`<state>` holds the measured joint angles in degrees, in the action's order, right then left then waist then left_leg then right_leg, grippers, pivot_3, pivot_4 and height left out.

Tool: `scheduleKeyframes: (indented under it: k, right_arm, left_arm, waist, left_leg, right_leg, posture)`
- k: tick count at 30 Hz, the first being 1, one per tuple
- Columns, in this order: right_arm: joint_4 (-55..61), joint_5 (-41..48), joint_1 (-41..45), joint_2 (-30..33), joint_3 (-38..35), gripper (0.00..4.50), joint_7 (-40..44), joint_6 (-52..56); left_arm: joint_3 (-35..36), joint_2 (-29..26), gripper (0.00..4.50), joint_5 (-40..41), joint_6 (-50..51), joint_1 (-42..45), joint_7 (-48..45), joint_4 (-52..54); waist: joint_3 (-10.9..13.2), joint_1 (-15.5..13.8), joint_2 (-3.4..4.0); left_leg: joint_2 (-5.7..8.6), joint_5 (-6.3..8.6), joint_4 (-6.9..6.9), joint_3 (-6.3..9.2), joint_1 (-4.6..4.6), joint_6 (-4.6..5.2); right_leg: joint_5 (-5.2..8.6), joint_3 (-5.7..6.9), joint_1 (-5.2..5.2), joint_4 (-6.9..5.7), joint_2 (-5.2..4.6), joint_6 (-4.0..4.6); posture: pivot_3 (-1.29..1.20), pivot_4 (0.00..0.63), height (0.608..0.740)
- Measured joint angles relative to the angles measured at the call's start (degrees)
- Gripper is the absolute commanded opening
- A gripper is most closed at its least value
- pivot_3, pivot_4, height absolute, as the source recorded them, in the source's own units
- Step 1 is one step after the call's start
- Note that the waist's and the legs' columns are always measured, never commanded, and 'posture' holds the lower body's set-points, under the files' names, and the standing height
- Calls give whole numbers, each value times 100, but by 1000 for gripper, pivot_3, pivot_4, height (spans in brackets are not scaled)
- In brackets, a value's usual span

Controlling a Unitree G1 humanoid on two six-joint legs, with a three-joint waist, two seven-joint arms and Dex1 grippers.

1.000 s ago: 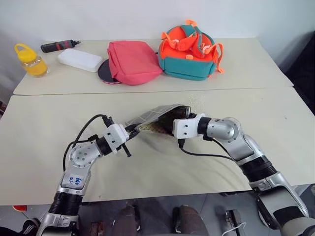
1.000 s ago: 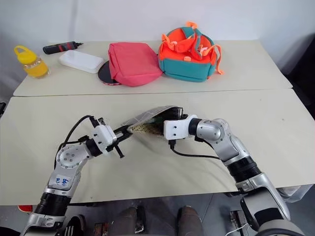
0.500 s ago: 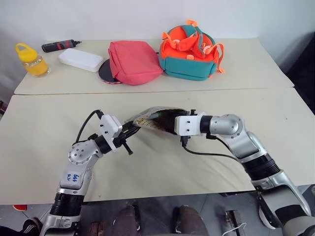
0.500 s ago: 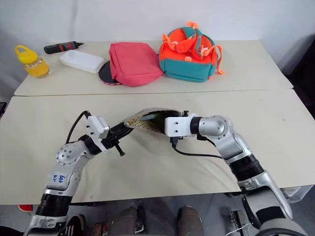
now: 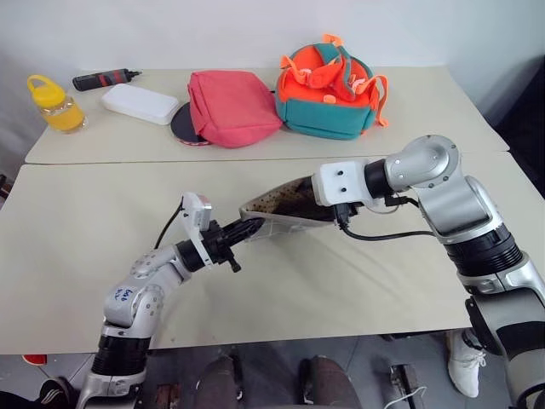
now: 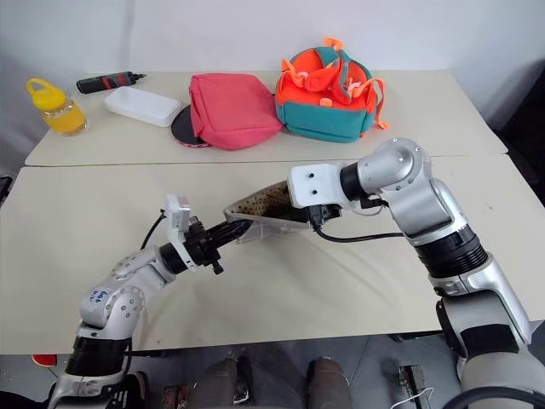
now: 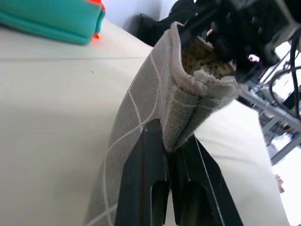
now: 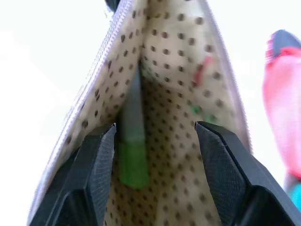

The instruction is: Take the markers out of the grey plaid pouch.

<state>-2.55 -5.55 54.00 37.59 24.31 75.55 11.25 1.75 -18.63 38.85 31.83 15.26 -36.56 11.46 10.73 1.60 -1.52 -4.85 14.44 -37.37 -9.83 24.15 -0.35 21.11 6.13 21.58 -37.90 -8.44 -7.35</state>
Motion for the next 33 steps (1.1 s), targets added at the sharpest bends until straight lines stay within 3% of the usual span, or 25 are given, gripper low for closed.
scheduleKeyframes:
  k: [7,11,16,25,33]
  right_arm:
    - [-451,-488,-83,-171,302,2798,-237,-391]
    - [-606,-581,-83,-274,302,1995,-340,-529]
    - [-626,-628,-140,-326,299,409,-374,-623]
    - [-583,-532,-143,-328,155,385,-345,-611]
    - [-416,370,-134,-281,-849,385,-376,-194]
  left_arm:
    - [-65,89,0,-100,-43,-119,56,35]
    - [-64,133,0,-121,-66,-185,124,113]
    - [-65,166,0,-206,-119,-186,156,116]
    - [-64,116,0,-449,-364,-175,131,111]
    - [168,-328,0,-1113,-1142,16,122,-165]
  waist:
    - [0,15,0]
    - [0,12,0]
    - [0,11,0]
    - [0,9,0]
    - [0,1,0]
  left_leg:
    - [-1,0,-4,-1,-3,-1]
    - [-1,0,-5,-1,-2,0]
    - [-1,0,-6,-1,-2,0]
    - [-1,0,-5,-1,-2,0]
    - [0,0,3,-1,0,0]
  right_leg:
    - [0,-2,-1,-3,0,0]
    - [0,-2,-1,-3,0,0]
    - [0,-2,-1,-2,0,0]
    - [0,-2,-1,-1,0,0]
    - [0,0,0,4,0,0]
  posture:
    - [0,150,740]
    - [0,150,740]
    - [0,150,740]
    - [0,150,740]
    - [0,150,740]
